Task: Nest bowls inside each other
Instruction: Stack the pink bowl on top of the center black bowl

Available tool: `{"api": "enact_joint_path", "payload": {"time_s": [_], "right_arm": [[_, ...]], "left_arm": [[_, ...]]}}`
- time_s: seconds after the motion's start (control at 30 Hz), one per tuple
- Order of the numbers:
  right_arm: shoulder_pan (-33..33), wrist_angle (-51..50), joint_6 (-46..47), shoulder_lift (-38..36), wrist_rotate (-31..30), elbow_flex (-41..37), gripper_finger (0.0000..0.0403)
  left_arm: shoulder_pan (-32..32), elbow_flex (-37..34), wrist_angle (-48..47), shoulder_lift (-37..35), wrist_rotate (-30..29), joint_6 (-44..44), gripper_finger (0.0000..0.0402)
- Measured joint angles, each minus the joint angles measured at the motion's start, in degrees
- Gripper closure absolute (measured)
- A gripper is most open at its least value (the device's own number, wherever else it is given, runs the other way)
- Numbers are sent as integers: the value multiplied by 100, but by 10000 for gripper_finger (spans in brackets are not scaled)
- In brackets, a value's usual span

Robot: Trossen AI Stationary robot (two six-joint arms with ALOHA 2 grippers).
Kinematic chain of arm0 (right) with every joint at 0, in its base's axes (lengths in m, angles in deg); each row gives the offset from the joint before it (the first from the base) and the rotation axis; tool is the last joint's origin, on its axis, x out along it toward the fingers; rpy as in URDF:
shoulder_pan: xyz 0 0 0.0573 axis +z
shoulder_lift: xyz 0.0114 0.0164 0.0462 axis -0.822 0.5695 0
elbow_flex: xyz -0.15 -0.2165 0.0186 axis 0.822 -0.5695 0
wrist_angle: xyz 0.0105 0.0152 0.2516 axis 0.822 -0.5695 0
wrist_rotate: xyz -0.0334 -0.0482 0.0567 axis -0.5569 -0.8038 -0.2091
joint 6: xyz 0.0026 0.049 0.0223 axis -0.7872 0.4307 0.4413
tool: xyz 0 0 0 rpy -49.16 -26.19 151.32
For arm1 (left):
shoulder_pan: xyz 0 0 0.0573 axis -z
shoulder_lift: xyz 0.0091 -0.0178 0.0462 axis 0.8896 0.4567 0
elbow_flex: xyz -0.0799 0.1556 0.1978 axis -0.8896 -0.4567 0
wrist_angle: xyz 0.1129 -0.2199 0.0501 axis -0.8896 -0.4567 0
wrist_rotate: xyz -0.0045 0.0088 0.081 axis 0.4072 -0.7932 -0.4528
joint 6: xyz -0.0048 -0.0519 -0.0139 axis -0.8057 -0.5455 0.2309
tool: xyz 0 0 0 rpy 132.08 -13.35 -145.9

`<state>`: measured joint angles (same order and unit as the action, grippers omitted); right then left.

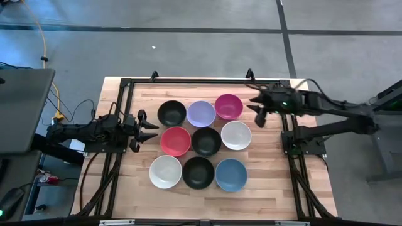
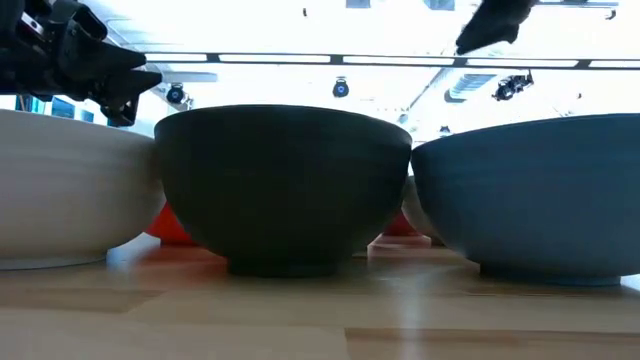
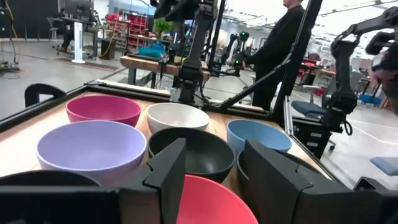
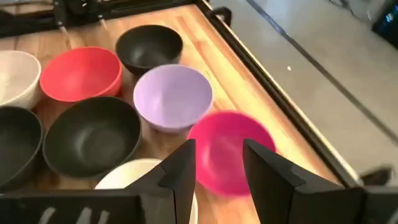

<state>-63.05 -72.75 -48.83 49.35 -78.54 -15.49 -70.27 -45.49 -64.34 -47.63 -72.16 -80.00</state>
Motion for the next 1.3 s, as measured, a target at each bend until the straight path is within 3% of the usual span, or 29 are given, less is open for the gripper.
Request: {"api": "enact_joint_path", "payload": {"time_s": [0.33, 0.5, 0.67, 0.87, 1.1, 1.3], "right_arm": [[-728, -312, -434, 1644, 145, 883, 277], [-1341, -553, -188, 1892, 146, 982, 277], [-2256, -556, 700, 1912, 320, 983, 277], [-3220, -567, 1593, 1995, 1175, 984, 277], [-3764, -984, 1670, 2781, 2475, 984, 277], [-3799, -992, 1415, 3578, 2648, 984, 277]], "left_arm": [[0, 0, 1, 0, -12, 276, 249], [0, 0, 3, -2, -26, 396, 249], [0, 0, 4, -2, -49, 547, 249], [0, 0, 6, -2, -50, 635, 249], [-1, 0, 187, -2, -50, 635, 249], [0, 0, 307, -4, -51, 590, 249]]}}
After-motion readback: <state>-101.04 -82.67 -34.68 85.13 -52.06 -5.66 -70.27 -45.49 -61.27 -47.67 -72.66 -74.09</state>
